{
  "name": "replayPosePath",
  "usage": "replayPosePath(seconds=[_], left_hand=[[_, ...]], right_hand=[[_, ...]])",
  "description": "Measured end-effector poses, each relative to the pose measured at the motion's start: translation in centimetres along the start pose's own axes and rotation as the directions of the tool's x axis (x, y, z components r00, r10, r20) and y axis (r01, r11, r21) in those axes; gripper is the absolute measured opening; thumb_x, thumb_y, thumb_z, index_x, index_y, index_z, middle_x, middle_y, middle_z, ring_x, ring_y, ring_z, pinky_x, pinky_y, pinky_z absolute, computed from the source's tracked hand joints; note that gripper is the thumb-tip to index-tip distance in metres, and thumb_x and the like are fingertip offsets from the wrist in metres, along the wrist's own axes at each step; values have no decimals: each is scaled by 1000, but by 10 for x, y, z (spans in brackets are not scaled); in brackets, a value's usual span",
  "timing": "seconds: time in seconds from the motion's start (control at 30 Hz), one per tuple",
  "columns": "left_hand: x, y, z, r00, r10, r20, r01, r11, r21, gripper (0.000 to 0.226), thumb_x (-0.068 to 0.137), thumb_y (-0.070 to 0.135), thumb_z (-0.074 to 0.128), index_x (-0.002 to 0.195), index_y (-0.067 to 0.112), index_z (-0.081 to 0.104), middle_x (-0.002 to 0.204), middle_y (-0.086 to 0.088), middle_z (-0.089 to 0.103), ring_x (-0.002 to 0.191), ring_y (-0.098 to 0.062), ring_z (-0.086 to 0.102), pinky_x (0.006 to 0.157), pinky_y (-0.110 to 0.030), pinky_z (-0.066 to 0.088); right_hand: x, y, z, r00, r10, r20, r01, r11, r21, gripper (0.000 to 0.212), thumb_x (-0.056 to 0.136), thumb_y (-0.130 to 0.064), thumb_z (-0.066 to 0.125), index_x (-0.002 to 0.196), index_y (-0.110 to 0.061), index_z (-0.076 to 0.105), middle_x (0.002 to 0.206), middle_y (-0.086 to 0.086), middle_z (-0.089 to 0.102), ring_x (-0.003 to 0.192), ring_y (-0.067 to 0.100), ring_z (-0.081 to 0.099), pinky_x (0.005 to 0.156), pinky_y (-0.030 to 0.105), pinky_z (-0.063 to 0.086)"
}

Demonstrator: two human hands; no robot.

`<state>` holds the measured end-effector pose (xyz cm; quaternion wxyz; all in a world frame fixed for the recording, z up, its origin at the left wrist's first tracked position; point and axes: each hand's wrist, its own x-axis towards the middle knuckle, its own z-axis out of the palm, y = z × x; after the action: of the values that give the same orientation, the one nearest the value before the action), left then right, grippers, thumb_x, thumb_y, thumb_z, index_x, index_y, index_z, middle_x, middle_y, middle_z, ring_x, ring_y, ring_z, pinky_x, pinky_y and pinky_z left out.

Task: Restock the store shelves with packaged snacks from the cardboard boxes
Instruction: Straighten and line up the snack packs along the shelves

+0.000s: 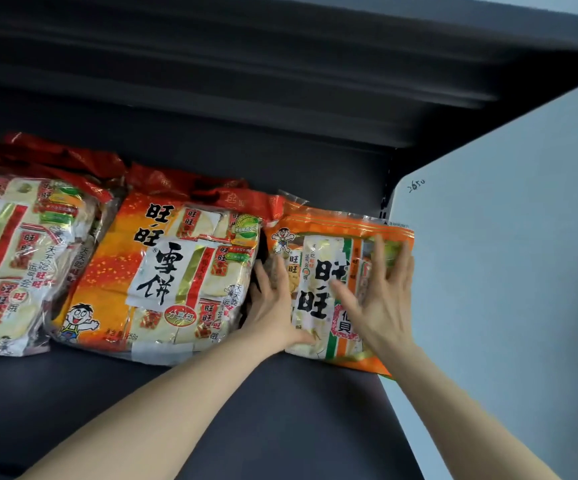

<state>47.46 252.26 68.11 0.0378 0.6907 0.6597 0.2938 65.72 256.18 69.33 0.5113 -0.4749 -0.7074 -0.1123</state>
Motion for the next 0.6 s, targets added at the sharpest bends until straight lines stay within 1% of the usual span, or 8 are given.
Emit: replayPosePath(seconds=[0.1,0.2,0.33,0.4,0.47,0.5,0.53,0.6], left_hand=[[4,1,9,996,87,-36,-83,992,95,152,65,59,84,133,40,-50,140,-12,-58,146,-45,-20,117,-61,14],[9,2,13,995,82,-61,-73,989,126,149,66,62,82,134,41,-49,138,-11,-60,147,-47,-16,116,-64,23],[16,-1,11,995,84,-51,-84,996,-9,147,65,56,85,131,53,-46,138,-4,-60,150,-45,-4,112,-62,32],[13,-6,6,996,84,-42,-88,991,-103,146,63,53,88,131,60,-41,143,-2,-55,148,-43,19,108,-57,41],[10,-9,3,996,72,-60,-80,985,-154,145,62,49,90,131,65,-36,151,0,-47,138,-38,43,103,-52,47],[10,-9,1,995,65,-69,-76,982,-174,145,62,46,91,130,67,-35,153,1,-44,135,-36,47,103,-51,48],[10,-9,0,996,55,-70,-68,978,-195,145,62,44,91,130,68,-34,155,1,-42,137,-35,45,105,-49,47],[11,-7,-2,997,33,-64,-49,965,-257,145,63,40,92,131,67,-33,156,1,-40,145,-33,32,110,-48,40]], right_hand=[[-11,14,12,990,-130,53,140,953,-270,104,79,-90,34,160,-34,2,167,10,-17,151,44,-12,108,70,27],[-9,31,23,987,-133,90,156,932,-327,104,80,-91,28,161,-32,-1,167,12,-16,151,47,-11,102,71,37],[3,32,28,985,-131,116,161,940,-300,102,81,-90,27,161,-31,5,167,15,-6,151,49,-5,106,68,32],[3,37,24,983,-166,76,176,970,-167,99,82,-85,43,161,-33,10,168,8,-9,153,39,-7,117,65,23],[2,38,13,999,18,31,-22,991,131,97,81,-74,62,158,-43,12,167,-5,-15,155,26,1,121,57,23],[2,37,8,989,144,41,-150,956,252,99,80,-71,67,157,-48,9,166,-8,-14,154,24,13,120,53,27],[3,36,4,969,234,80,-247,913,325,100,79,-69,68,155,-52,7,167,-7,-6,150,24,27,118,50,33],[6,30,1,955,252,156,-295,856,424,98,79,-69,69,152,-58,5,156,-3,36,129,18,55,108,49,46]])
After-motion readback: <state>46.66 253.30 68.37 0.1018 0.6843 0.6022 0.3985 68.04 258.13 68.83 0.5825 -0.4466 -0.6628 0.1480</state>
